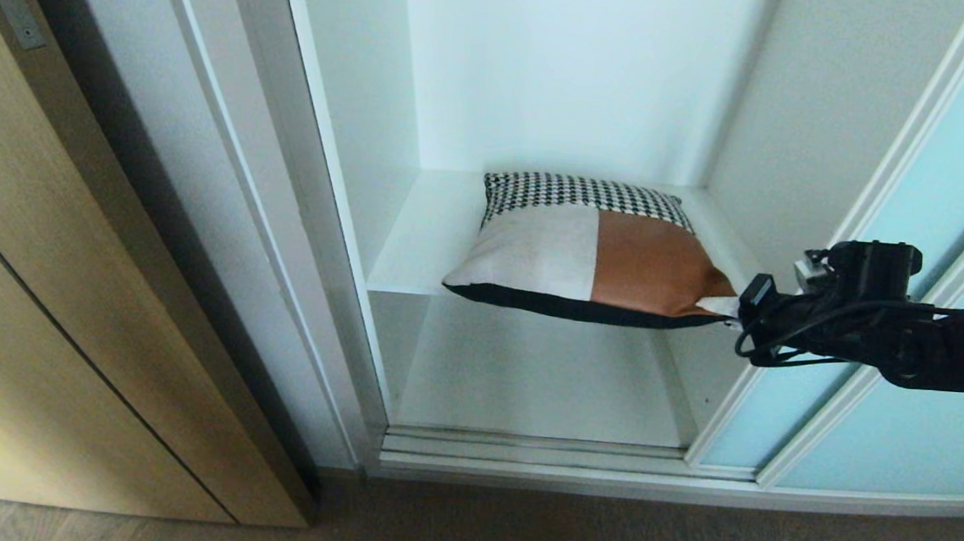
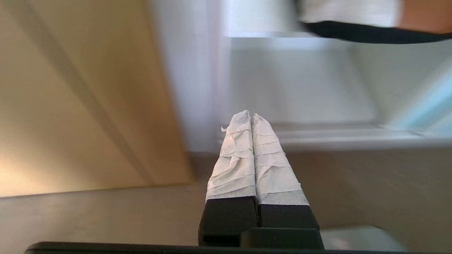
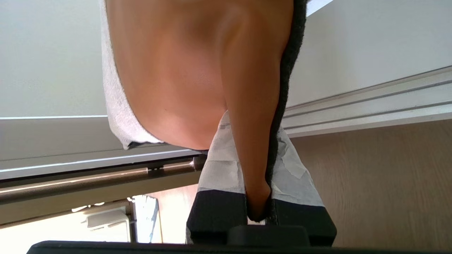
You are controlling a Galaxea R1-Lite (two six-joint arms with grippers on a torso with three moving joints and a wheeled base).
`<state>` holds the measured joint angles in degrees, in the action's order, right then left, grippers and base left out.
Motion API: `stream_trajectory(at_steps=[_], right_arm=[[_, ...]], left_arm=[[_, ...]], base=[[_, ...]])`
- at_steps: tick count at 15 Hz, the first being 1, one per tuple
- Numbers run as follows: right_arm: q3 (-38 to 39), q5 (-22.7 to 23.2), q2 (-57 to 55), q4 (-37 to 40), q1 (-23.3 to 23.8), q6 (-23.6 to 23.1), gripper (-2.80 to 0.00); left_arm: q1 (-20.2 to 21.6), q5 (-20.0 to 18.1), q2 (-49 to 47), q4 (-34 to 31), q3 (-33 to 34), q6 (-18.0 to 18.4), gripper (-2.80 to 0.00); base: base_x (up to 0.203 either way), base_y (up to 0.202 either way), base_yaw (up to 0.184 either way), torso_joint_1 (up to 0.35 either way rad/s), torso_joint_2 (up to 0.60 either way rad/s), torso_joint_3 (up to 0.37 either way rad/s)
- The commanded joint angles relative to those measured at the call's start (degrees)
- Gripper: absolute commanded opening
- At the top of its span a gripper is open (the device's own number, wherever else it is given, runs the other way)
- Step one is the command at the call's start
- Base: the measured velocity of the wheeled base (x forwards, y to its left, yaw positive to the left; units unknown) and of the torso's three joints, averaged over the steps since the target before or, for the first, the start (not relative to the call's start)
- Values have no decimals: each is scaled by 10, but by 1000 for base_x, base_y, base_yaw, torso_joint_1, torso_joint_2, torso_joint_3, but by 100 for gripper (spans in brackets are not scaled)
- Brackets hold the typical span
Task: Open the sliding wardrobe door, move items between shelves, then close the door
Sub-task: Place the pillow on the lower shelf
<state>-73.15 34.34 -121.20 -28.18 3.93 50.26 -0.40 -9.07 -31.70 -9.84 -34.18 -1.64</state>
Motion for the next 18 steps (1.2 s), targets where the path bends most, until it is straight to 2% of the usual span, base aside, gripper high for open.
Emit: stream_trajectory(at_steps=[1,2,4,8,11,14,18], right_arm=[[5,2,-7,-18,4,2,-280],[5,1,-13,-29,4,2,-280],[4,1,-18,-39,6,1,-280],[6,5,-6,-40,13,-1,-280],[6,5,-8,-43,13,-1,-280],[7,5,-6,-43,13,-1,-280],[8,6,-11,-44,13,-1,-280]], left_arm=[[-9,-73,-180,-4,-68,-12,-280],[-24,-103,-227,-5,-87,-16,-280],[-64,-131,-311,-3,-117,-21,-280],[-129,-152,-494,10,-194,-32,-280],[-176,-156,-610,53,-244,-61,-280],[-195,-154,-705,102,-295,-104,-280],[-198,-140,-797,114,-400,-161,-280]], base=[[0,0,0,0,0,0],[0,0,0,0,0,0],[0,0,0,0,0,0],[0,0,0,0,0,0],[0,0,0,0,0,0],[0,0,0,0,0,0],[0,0,0,0,0,0]])
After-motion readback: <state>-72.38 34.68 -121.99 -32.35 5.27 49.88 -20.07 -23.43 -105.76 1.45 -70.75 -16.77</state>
